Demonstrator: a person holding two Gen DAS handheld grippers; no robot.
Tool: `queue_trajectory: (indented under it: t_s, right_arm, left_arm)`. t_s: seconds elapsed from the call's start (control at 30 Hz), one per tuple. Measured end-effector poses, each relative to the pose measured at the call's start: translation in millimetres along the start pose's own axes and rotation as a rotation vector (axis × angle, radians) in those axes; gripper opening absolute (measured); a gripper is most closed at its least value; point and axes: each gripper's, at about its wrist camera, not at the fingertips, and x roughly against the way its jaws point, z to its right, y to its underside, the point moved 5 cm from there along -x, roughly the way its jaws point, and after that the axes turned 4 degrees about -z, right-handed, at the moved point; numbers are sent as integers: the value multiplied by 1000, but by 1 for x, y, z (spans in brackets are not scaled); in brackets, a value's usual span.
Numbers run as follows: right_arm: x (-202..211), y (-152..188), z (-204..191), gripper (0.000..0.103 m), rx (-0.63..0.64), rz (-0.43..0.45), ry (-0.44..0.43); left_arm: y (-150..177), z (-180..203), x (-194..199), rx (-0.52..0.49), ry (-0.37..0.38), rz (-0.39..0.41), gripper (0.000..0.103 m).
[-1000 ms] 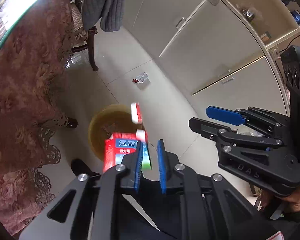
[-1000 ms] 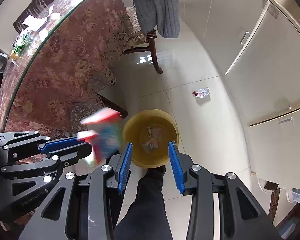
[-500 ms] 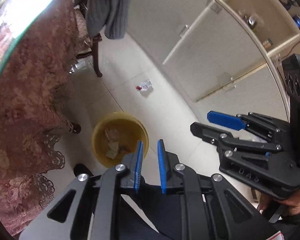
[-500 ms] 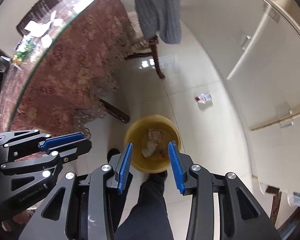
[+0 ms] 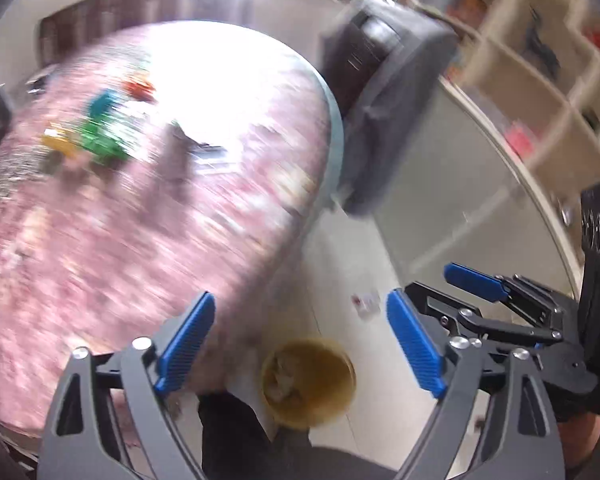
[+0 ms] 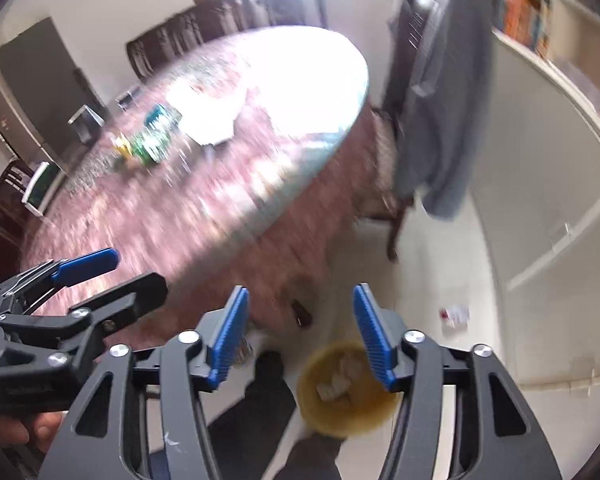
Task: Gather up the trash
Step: 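Move both open tools back toward the white paper on the table, then close the right tool on the folded white paper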
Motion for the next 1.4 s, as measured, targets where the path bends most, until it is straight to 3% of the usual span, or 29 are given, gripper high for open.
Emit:
queue_trajectory:
  t_s: [0.07,0.2,0.27,0.43,0.6,0.73,1.0,1.2,1.33,1.4]
  right_arm:
    - [-7,-28,-18,71,12,22,-10]
    - [-20,-75,-54,78,46,62,-26]
    - [-32,-97,-70,89,74,73,-4]
    - [-76,-143,-107,90,131,61,31]
    - [-113,-160,-127,87,183,18,60]
    - [-137,-164,-132,72,188,-28,65]
    - [-157,-173,-131,70,190,-64,77]
    - [-171,-176,-132,54,197,-104,62]
    - [-175,-177,-134,14,200,-123,29]
    - [-174,-177,-132,14,193,-121,16]
  left_arm:
    - [-19,-27,7,48,-19,32,96]
    - [-56,-80,17,130,-50,85,99]
    - [-67,-108,22,155,-73,98,99]
    - [-92,-160,16,194,-121,71,99]
    - [-105,-191,11,202,-125,53,99]
    - [-110,-202,3,222,-108,42,99]
    - [-116,-206,-6,222,-96,30,99]
    - [-118,-203,-11,212,-91,20,99]
    - [-119,-200,-11,200,-95,22,99]
    - [-118,-199,-12,199,-95,21,99]
